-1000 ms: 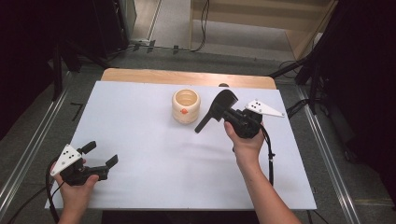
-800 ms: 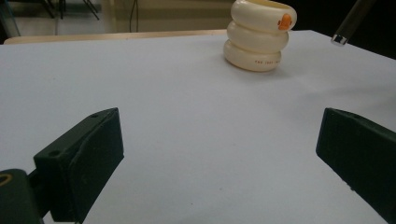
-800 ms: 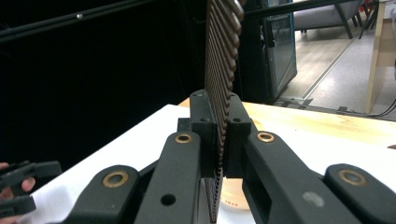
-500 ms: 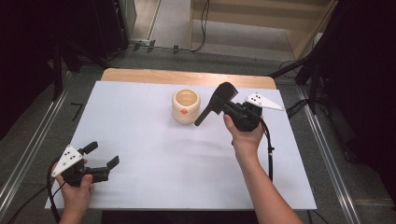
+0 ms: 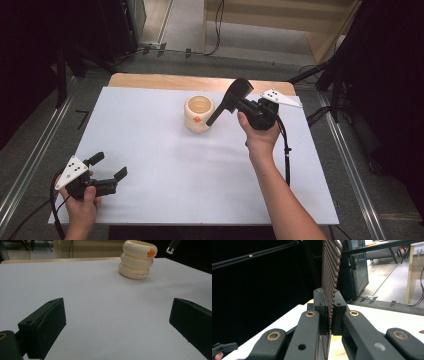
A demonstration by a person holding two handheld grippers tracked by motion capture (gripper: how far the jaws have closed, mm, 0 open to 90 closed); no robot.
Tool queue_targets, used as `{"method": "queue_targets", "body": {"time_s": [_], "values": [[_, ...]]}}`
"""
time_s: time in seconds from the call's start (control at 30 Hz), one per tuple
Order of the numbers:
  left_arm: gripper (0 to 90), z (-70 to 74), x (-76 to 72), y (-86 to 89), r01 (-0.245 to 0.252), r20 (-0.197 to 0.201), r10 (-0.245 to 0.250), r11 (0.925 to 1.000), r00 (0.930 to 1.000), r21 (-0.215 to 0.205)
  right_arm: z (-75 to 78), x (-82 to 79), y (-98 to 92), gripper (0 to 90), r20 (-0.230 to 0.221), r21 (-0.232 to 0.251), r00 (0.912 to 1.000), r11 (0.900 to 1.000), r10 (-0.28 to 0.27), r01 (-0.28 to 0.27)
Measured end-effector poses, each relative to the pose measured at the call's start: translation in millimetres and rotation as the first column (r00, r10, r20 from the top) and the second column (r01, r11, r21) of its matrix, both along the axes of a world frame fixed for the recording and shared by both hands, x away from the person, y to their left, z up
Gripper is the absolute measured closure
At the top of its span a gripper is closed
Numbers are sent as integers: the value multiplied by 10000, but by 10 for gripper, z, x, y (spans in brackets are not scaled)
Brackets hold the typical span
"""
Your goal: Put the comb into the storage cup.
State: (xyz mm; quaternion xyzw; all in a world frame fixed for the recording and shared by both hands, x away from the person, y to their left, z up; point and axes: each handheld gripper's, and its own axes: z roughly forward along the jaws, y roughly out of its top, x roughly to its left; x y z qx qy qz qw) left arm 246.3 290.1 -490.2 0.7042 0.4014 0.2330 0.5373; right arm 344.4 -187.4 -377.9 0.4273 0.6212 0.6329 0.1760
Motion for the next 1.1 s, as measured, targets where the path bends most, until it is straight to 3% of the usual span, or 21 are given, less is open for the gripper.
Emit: {"method": "queue_targets", "body": {"time_s": [0.23,0.53,1.1], "values": [[6,-2,-9,43,-201,-51,199,9992,9998,-348,64,52,14,845,53,95,10000,9999,-35,34],[6,-6,-16,-14,-75,42,74,9999,10000,106,117,148,60,845,258,-71,9996,9999,-122,124],[6,-9,-11,-13,-27,22,27,9998,10000,177,158,360,227,845,583,-593,9981,9979,-224,259]]}}
